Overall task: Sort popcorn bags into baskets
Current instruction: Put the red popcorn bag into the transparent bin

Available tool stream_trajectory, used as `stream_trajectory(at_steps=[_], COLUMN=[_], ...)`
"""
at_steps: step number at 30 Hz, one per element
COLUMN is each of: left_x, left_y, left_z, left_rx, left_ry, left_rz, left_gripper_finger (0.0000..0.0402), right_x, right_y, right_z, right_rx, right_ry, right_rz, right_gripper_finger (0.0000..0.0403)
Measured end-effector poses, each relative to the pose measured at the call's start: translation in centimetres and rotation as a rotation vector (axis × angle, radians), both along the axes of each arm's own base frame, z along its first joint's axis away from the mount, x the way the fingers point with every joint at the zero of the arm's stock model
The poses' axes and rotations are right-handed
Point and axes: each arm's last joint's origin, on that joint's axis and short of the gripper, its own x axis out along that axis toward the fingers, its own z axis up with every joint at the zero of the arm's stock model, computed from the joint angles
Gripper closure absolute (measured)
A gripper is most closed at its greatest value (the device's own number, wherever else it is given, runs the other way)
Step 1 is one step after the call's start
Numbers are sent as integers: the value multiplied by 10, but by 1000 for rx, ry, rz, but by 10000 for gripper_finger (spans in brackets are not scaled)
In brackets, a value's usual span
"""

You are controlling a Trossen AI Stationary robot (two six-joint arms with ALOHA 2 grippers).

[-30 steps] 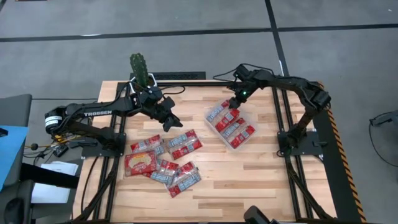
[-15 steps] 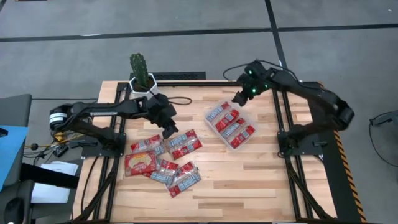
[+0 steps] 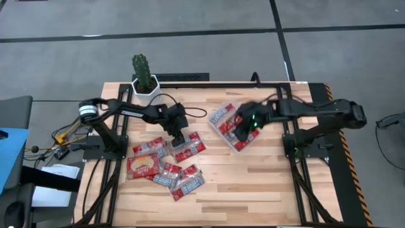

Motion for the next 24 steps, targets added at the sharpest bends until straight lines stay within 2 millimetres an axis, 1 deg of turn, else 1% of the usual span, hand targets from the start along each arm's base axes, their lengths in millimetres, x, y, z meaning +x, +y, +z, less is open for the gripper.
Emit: stream_trajectory(at_steps=[4, 7, 9, 11, 14, 17, 21, 24], left_x=[4, 5, 5, 6, 7, 8, 10, 10], left_y=[-1, -2, -3, -5, -10, -14, -21, -22], left_z=[-13, -18, -21, -23, -23, -24, -25, -25], left_rx=[-103, -119, -129, -127, -70, -16, 41, 43], left_ry=[4, 6, 5, 12, 30, 45, 63, 67], left_rz=[-42, -76, -101, -109, -121, -130, -135, -135], left_gripper_finger=[148, 132, 130, 137, 165, 211, 285, 341], right_x=[11, 22, 31, 41, 57, 67, 76, 77], right_y=[34, 58, 71, 85, 101, 113, 121, 121], right_z=[-14, -32, -45, -60, -79, -93, -100, -101], right_rx=[29, 29, 31, 45, 76, 106, 150, 130], right_ry=[53, 117, 147, 155, 141, 125, 83, 66], right_rz=[11, 2, -9, -4, -8, -18, -42, -83], right_gripper_finger=[182, 182, 182, 182, 182, 182, 182, 187])
